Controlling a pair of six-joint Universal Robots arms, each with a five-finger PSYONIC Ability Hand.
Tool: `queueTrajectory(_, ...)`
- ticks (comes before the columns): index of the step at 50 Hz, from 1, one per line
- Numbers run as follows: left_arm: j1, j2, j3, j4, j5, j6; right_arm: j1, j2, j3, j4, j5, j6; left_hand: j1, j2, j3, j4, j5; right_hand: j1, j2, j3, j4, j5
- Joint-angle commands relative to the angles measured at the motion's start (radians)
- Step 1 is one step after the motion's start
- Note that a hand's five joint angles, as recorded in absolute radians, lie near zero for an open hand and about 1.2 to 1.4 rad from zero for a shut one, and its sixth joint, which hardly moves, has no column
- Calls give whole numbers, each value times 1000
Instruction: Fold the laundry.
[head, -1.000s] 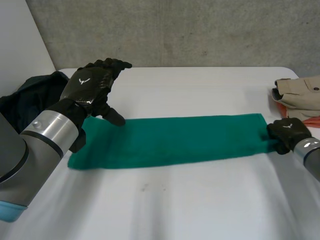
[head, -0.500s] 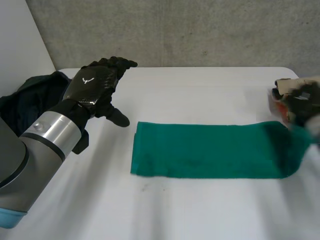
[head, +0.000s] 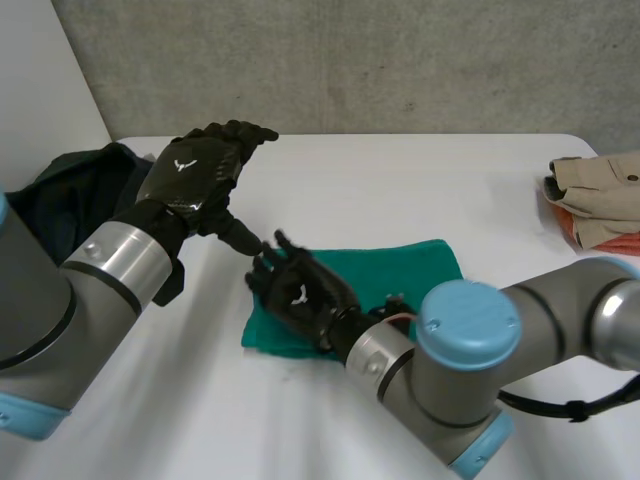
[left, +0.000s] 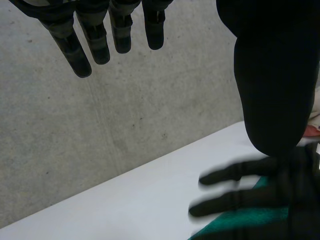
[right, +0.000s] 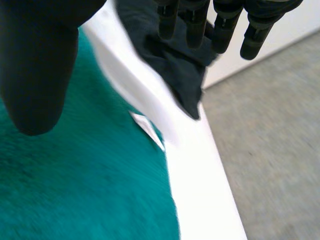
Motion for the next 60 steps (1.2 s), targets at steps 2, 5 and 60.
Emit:
queueTrajectory(2, -39, -81, 75, -1, -6, 73, -169, -187, 79, 138, 108, 258, -17, -15, -19, -9, -30, -57, -38, -41, -47, -46)
queueTrajectory(5, -82, -117, 100, -1, -14, 91, -230, -192, 94, 257, 115, 341, -17, -15, -19, -9, -30, -57, -38, -41, -47, -46)
queueTrajectory(60, -108, -173, 169, -15, -34, 42, -274, -295, 32, 252, 59, 670, 36, 37, 33, 44, 23, -57, -38, -41, -47, -46)
